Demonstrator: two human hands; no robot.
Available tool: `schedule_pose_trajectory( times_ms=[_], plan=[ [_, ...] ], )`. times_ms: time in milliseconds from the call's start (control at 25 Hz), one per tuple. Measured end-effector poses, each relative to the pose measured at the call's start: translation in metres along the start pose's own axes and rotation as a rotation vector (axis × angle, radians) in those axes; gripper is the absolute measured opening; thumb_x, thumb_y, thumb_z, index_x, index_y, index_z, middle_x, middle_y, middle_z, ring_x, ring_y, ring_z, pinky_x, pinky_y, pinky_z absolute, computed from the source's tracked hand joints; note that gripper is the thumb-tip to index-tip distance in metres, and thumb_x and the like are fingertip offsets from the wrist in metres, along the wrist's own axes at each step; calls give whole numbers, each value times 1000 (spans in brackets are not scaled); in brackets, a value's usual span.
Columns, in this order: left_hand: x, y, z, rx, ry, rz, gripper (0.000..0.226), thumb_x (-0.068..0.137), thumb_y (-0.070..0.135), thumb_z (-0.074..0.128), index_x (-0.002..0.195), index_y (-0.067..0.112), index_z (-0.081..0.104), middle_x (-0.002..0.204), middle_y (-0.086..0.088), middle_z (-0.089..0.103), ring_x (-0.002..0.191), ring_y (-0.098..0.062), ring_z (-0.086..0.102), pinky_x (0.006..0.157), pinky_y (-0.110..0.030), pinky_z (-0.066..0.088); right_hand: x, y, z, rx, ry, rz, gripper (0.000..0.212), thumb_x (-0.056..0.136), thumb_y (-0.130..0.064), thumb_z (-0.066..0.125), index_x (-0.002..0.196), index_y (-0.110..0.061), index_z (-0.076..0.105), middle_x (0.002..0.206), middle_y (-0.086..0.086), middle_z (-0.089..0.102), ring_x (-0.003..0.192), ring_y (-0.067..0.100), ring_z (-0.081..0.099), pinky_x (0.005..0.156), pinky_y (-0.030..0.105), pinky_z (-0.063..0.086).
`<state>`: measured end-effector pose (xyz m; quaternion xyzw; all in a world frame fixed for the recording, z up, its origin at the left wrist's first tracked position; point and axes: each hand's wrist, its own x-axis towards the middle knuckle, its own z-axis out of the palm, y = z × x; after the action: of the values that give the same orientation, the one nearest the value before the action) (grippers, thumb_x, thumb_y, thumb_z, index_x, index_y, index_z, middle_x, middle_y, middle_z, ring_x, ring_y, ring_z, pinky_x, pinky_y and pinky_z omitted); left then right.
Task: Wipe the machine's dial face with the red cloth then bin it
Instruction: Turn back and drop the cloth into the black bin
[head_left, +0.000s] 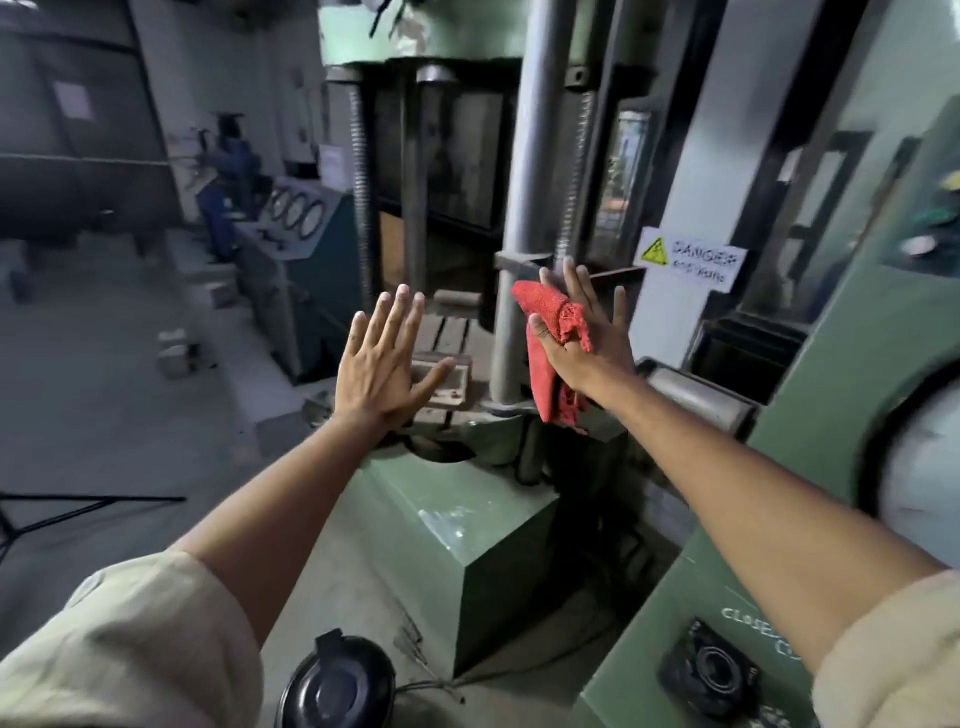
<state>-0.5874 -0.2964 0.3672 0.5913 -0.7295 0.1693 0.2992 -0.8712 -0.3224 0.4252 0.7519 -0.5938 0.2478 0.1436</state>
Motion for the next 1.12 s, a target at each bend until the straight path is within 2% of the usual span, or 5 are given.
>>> schedule_pose_trajectory(
  times_ms=[200, 320, 400, 720, 1120],
  plan=[
    [-36, -104, 21, 28, -77, -78, 99, 95, 81, 26, 172, 20, 13, 180, -3, 10, 167, -25, 9, 134, -53, 12, 29, -73, 86, 46, -82, -60, 70, 109, -64, 32, 172, -43, 9, 182, -7, -3, 167, 10, -3, 134, 57, -6],
    [-54, -152, 32, 49, -138, -101, 98, 96, 80, 26, 172, 21, 10, 181, -2, 6, 167, -24, 5, 134, -51, 9, 36, -110, 130, 86, -139, -81, 70, 108, -67, 30, 171, -45, 9, 182, -10, -4, 167, 9, -3, 133, 54, -9],
    [-65, -175, 41, 63, -169, -119, 97, 98, 80, 26, 172, 22, 8, 181, -2, 4, 168, -23, 3, 135, -50, 6, 35, -128, 154, 79, -167, -88, 70, 109, -65, 32, 171, -45, 9, 182, -10, -2, 167, 10, -2, 133, 57, -5],
    [-89, -231, 55, 76, -202, -184, 98, 98, 84, 21, 172, 22, 5, 181, -2, 2, 168, -23, 1, 135, -51, 5, 48, -175, 208, 70, -253, -123, 67, 109, -66, 24, 171, -45, 8, 182, -6, -4, 167, 13, -5, 133, 59, -11],
    [-83, -287, 64, 124, -211, -220, 99, 96, 83, 17, 172, 20, 6, 181, -2, 1, 168, -23, 2, 135, -51, 4, 80, -252, 257, 113, -391, -184, 65, 111, -64, 25, 171, -46, 5, 182, -8, -9, 167, 10, -10, 133, 56, -15]
  ],
)
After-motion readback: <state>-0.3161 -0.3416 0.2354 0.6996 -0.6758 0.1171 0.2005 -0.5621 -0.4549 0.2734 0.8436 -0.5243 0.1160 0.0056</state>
